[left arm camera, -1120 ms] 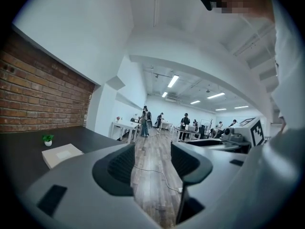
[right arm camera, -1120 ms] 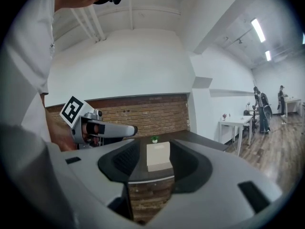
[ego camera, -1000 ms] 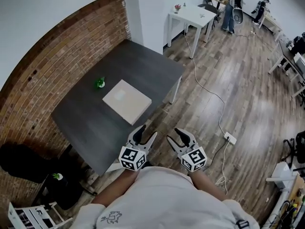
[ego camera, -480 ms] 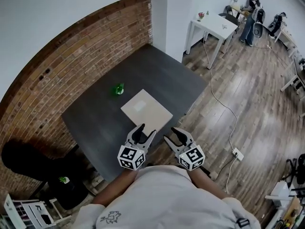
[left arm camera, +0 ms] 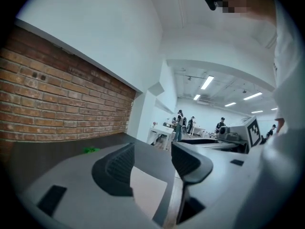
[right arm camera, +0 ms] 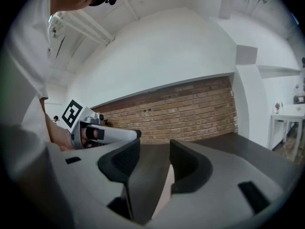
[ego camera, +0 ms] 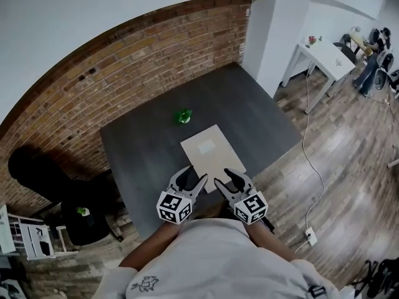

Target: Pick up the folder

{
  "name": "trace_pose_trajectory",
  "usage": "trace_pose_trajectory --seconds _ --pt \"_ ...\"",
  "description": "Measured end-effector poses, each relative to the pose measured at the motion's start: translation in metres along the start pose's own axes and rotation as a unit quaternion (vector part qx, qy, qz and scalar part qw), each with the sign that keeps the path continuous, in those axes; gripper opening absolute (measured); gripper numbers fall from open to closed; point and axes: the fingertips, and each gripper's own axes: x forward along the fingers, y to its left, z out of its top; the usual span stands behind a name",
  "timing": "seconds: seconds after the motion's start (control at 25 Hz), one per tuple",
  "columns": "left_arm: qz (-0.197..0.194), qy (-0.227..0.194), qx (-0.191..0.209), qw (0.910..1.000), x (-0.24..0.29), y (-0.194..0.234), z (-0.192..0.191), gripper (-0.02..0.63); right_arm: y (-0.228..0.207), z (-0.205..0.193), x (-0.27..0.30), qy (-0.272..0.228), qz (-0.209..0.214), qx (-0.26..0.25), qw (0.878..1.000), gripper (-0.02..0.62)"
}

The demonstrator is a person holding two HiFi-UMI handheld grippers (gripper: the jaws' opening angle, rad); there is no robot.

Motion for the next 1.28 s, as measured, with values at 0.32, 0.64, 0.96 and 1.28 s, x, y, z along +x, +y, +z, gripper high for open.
trace_pose_trajectory --seconds 0.32,0.64,0.96,1.28 --pt "0.115 -0.008 -0.030 0.9929 0.025 0.038 0.009 0.244 -0.053 0.018 0.055 0.018 0.108 -0.008 0.994 0.199" --pt "0.193 -0.015 -0.051 0.9797 0.050 0.045 0.008 0.252 -0.095 0.025 0.077 0.036 0.184 -0.011 0.982 0.199" --pt "0.230 0.004 -0.083 0.9697 0.061 0.061 -0.019 0.253 -0.143 0.003 0.089 0.084 0.206 0.000 0.975 0.215" --pt "0.202 0.056 -0.131 0.9688 0.080 0.075 -0.061 0.262 -0.174 -0.039 0.107 0.152 0.186 0.020 0.971 0.228"
